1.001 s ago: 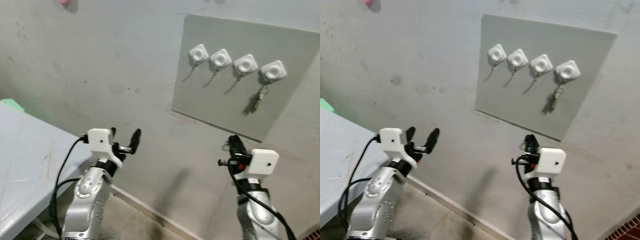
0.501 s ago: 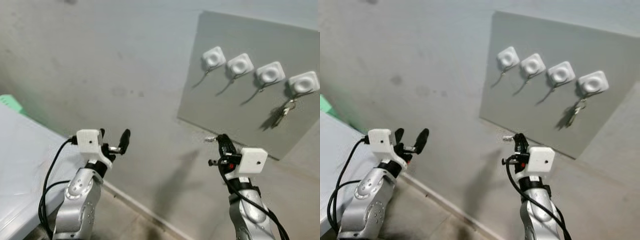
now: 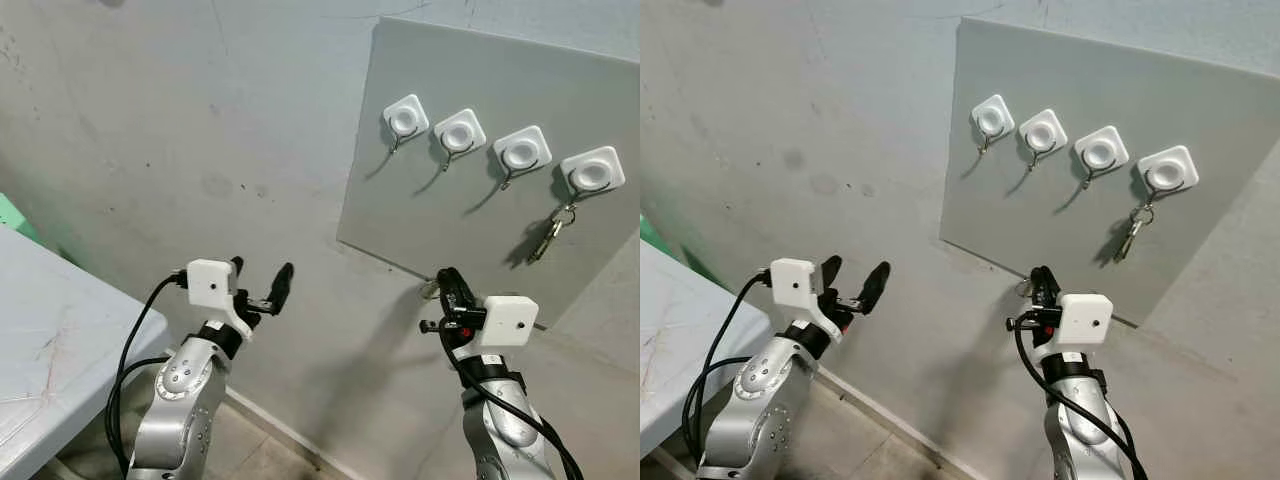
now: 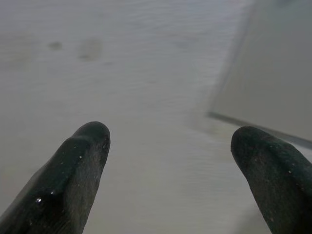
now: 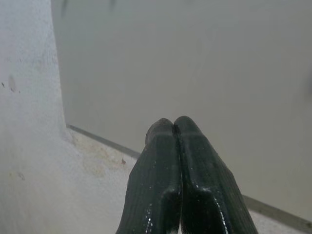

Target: Hang keys on a hook

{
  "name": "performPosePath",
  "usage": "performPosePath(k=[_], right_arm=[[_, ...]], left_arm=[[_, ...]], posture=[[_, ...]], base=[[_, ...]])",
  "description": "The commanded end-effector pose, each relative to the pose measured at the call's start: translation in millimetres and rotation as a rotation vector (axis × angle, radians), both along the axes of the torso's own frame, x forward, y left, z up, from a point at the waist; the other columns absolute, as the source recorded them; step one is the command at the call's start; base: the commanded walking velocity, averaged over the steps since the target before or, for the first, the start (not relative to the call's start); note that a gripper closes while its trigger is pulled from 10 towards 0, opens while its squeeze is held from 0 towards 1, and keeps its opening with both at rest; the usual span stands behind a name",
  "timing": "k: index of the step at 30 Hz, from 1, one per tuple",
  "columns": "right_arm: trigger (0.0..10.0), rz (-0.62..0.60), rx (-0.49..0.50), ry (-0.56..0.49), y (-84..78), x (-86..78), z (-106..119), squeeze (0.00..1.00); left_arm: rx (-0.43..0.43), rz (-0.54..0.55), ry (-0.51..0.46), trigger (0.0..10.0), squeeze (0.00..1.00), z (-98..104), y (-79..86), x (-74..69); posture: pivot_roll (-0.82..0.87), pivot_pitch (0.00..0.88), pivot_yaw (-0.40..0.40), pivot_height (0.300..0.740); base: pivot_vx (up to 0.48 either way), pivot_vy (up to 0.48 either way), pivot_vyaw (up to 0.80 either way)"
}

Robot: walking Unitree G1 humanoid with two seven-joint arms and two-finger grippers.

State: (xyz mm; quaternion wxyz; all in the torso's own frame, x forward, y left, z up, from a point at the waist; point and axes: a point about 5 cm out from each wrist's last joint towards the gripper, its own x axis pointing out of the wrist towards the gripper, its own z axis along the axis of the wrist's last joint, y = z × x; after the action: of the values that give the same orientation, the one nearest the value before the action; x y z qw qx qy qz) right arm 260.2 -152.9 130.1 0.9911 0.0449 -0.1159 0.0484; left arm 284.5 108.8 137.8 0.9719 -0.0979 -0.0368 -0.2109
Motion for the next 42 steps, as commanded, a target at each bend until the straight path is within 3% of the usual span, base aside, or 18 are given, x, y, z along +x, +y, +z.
performPosePath(k=[1,6,11,23,33,42], right_arm=[[10.0,0.01,-0.004,-0.036,-1.5,2.1,9,0.0],[10.0,0.057,-0.007,-0.117,2.6,7.9,31,0.0],[10.0,0.047,0.002,-0.19,1.2,12.9,51,0.0],[10.0,0.019,0.021,-0.286,-6.1,15.3,79,0.0],[10.0,-0.045,-0.011,-0.334,-13.7,-1.5,82,0.0],[10.0,-0.056,-0.039,-0.4,-12.1,-5.9,92,0.0]], left_arm=[[0.015,-0.052,-0.03,10.0,0.0,8,-8.1,-0.7],[0.027,-0.182,-0.074,10.0,0.0,20,-29.3,-6.7],[0.022,-0.242,-0.11,10.0,0.0,31,-40.2,-8.6],[0.026,-0.292,-0.178,10.0,0.0,54,-47.6,-5.0],[0.028,-0.33,-0.172,10.0,0.0,53,-52.5,-6.3],[0.026,-0.362,-0.183,10.0,0.0,56,-55.5,-8.6]], posture=[[0.01,0.0,-0.054,0.74],[0.01,0.0,-0.054,0.74],[0.01,0.0,-0.052,0.74],[0.0,0.0,-0.041,0.74],[-0.03,0.0,-0.017,0.74],[-0.03,0.0,-0.016,0.74]], base=[[0.0,0.0,0.0],[0.0,0.0,0.0],[0.0,0.0,0.0],[0.0,0.0,0.0],[0.0,0.0,0.0],[0.0,0.0,0.0]])
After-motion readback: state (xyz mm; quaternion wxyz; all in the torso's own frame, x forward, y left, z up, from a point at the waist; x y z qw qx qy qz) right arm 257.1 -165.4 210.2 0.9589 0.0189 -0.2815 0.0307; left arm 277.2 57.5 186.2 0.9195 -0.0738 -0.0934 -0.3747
